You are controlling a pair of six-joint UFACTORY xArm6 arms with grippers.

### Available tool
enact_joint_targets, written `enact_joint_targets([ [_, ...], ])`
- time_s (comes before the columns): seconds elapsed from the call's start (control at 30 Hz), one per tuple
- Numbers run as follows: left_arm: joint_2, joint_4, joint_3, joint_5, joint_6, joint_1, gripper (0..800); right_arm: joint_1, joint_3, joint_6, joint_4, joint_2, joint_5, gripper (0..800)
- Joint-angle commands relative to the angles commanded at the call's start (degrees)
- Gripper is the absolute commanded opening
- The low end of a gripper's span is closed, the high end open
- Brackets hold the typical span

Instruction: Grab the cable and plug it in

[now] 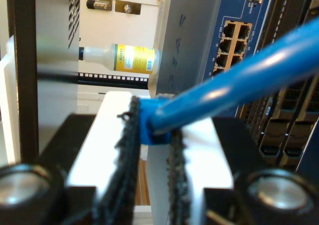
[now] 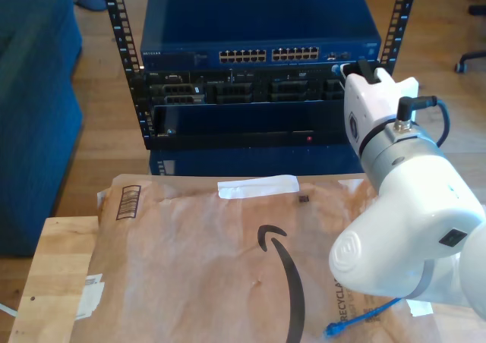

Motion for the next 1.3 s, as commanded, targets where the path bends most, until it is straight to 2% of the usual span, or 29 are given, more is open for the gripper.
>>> enact_joint_targets([
  [0.17,0.0,0.1,0.7,-2.9,3.5,2.8,799,0.0,-1.0,0.0,0.0,0.8,0.0,3],
  [0.3,-0.1,0.1,2.5,-2.5,7.0,5.2,799,0.1,-0.8,0.0,0.6,0.8,0.0,3],
  [0.37,-0.1,0.2,5.3,-4.0,7.6,6.8,800,0.1,-0.5,0.0,1.0,0.8,0.0,3],
  [0.47,-1.2,0.3,5.8,-6.2,8.9,7.4,799,0.1,-0.4,0.0,1.0,0.8,0.1,3],
  [0.6,-1.4,0.2,6.9,-8.6,14.7,10.0,799,-0.1,-0.6,0.0,0.9,2.0,0.2,3],
  [0.77,-1.5,0.3,10.5,-14.7,16.0,12.8,800,0.0,-2.9,0.1,1.0,5.2,0.4,0],
  [0.87,-1.6,0.3,11.4,-16.7,17.9,13.6,800,0.0,-4.0,0.1,1.2,7.0,0.5,0],
  [0.97,-1.3,0.1,15.1,-24.1,19.9,14.2,800,0.0,-5.6,0.2,1.1,10.4,0.4,0],
  [1.07,-1.0,0.0,15.1,-24.6,22.0,16.4,800,0.2,-6.7,0.2,1.1,10.7,0.4,0],
  [1.3,-0.7,0.0,15.0,-24.6,22.1,16.6,800,1.1,-5.6,0.3,1.3,13.8,0.4,0],
])
